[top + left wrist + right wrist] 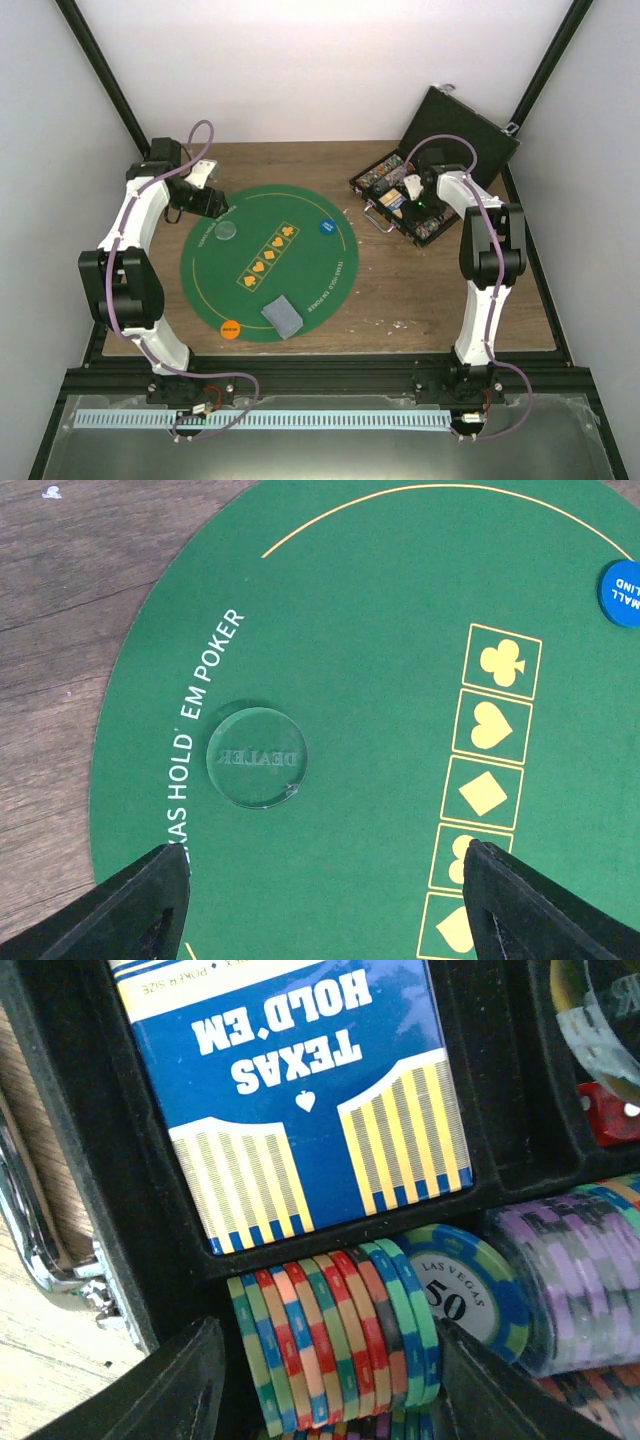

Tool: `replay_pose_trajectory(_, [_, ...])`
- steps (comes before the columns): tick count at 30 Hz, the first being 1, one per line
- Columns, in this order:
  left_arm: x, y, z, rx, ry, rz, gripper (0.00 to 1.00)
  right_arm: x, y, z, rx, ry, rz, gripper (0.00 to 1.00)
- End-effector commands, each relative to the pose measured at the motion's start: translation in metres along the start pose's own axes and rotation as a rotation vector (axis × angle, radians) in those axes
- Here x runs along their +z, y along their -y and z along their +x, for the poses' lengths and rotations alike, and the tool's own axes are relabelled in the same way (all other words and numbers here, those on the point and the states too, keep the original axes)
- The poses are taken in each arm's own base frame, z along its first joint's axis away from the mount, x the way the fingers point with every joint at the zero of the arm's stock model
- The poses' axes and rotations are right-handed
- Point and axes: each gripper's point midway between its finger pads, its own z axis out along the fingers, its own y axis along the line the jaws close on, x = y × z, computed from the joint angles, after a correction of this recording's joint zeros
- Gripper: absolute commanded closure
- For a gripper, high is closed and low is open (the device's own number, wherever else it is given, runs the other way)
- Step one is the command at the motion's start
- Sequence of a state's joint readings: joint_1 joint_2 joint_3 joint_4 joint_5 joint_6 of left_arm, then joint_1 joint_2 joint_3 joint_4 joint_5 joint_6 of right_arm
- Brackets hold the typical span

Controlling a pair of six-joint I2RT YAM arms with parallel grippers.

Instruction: Distribute texas hold em gaming equipment

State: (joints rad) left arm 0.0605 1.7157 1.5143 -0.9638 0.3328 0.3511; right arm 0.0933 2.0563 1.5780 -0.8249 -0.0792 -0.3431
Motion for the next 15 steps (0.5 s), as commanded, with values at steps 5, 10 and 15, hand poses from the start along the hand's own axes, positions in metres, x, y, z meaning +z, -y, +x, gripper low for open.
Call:
replay_pose_trajectory(5, [0.005,-0.001,0.002,0.006,-0.020,0.012,0.24,-0.001,-0.022,0.008,-0.021,-0.022,-0.044,0.47])
replay_pose_trajectory(10, [0.005,-0.001,0.003,0.005,-0.022,0.013,0.24,0.004,-0.025,0.010,-0.036,-0.027,-0.059,0.47])
replay_pose_trajectory(15, [0.005,-0.002,0.005,0.008,-0.026,0.007,0.24,0.020,-0.030,0.013,-0.046,-0.056,-0.112,0.44])
